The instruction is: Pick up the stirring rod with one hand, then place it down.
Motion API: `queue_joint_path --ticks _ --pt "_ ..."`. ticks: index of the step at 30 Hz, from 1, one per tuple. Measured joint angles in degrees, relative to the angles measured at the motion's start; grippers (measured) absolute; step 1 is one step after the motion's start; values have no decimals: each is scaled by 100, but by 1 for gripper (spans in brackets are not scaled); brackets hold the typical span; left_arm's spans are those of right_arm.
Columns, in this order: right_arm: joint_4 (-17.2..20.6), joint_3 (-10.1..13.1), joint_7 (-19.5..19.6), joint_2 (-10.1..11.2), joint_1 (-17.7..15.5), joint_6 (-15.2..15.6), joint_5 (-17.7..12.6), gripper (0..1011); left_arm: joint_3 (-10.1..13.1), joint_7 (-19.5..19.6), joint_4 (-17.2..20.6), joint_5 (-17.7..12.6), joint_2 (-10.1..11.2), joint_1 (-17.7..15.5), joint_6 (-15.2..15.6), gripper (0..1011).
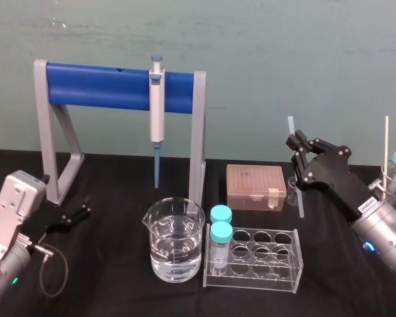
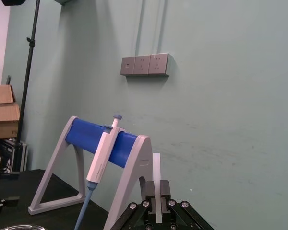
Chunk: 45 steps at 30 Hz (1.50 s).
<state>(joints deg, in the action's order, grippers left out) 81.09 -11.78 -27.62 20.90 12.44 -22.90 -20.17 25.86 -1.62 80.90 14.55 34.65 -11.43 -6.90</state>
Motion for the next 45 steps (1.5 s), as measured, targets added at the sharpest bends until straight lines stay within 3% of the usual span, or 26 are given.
queue_joint_path --ticks 45 --pt "0 0 0 0 0 0 0 58 0 0 0 0 0 0 0 1000"
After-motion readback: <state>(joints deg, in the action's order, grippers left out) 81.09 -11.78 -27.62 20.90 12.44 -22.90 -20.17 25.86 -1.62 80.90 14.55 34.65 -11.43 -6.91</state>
